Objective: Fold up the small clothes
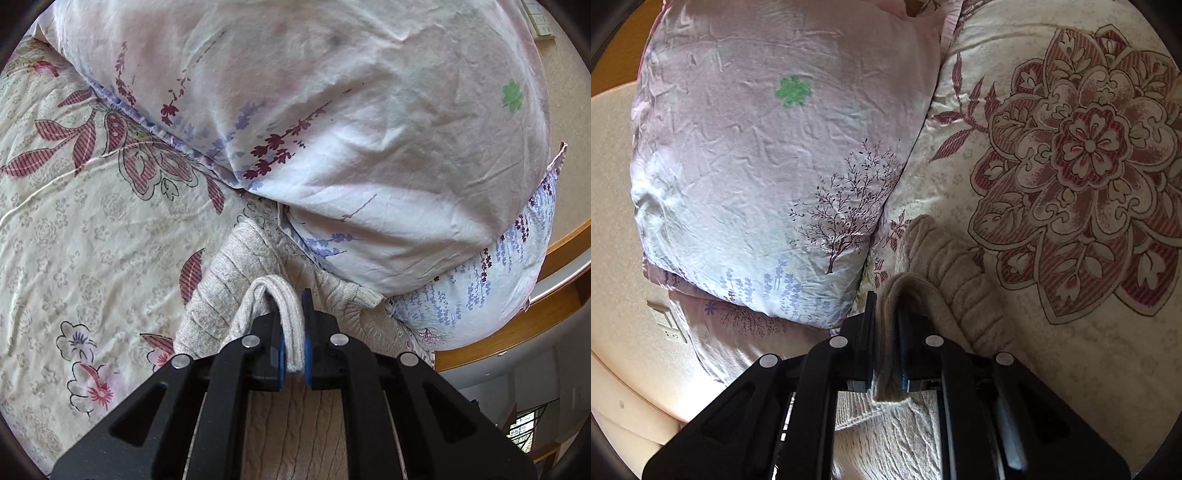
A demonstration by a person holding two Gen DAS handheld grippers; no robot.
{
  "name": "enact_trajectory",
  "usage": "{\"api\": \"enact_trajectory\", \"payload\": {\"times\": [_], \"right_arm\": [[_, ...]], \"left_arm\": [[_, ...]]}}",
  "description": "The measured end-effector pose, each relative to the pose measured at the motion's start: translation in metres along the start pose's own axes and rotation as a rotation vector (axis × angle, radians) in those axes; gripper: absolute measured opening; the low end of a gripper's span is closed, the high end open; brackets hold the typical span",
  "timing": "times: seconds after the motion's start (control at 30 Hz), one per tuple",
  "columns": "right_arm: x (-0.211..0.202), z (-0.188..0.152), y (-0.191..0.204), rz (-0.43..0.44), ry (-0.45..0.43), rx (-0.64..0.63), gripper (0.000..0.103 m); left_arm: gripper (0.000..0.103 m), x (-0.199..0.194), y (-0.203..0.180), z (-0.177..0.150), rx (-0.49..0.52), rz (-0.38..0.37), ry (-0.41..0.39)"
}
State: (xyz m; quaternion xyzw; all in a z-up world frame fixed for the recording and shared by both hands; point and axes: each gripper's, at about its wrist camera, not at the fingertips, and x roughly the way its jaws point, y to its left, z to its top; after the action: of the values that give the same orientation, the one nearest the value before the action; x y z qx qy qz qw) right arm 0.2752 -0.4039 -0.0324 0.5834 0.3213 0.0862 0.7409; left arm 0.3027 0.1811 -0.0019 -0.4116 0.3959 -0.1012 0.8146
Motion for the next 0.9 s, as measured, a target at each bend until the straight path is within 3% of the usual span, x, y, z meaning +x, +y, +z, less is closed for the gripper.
{"api": "enact_trajectory", "payload": {"times": [0.07, 0.1, 0.13, 0.17, 0.23, 0.27, 0.37, 0.53, 0.67, 0.9], "right_arm": [[-0.001, 0.002, 0.001, 0.034, 0.002, 0.012, 0.043], [-0.002, 0.002, 0.004, 0.051, -0.002, 0.004, 0.05], [-0.006, 0.002, 0.009, 0.055, -0.016, -0.017, 0.063], [-0.011, 0.002, 0.016, 0.044, -0.038, -0.051, 0.067], [-0.022, 0.002, 0.03, 0.027, -0.078, -0.15, 0.067], [-0.028, 0.002, 0.036, 0.015, -0.093, -0.2, 0.067], [-0.041, 0.002, 0.05, -0.087, -0.128, -0.354, 0.066], [-0.043, -0.002, 0.052, -0.213, -0.079, -0.521, 0.054], [-0.033, -0.013, 0.044, -0.262, -0.011, -0.571, 0.048], [-0.024, -0.025, 0.042, -0.28, 0.053, -0.605, 0.047]], "left_arm": [[0.011, -0.001, 0.0, 0.0, -0.008, -0.011, -0.002], [0.015, -0.002, 0.0, 0.0, -0.004, -0.021, -0.002], [0.026, -0.005, -0.001, -0.001, 0.001, -0.037, -0.004], [0.041, -0.009, -0.004, -0.001, 0.005, -0.053, -0.01], [0.061, -0.026, -0.006, 0.0, 0.025, -0.074, -0.049], [0.064, -0.035, -0.008, 0.0, 0.045, -0.076, -0.071], [0.065, -0.058, -0.011, 0.003, 0.127, -0.043, -0.105], [0.062, -0.071, 0.007, -0.003, 0.191, 0.034, -0.053], [0.057, -0.073, 0.012, -0.014, 0.235, 0.049, -0.013], [0.053, -0.062, -0.007, -0.035, 0.369, 0.106, 0.044]]}}
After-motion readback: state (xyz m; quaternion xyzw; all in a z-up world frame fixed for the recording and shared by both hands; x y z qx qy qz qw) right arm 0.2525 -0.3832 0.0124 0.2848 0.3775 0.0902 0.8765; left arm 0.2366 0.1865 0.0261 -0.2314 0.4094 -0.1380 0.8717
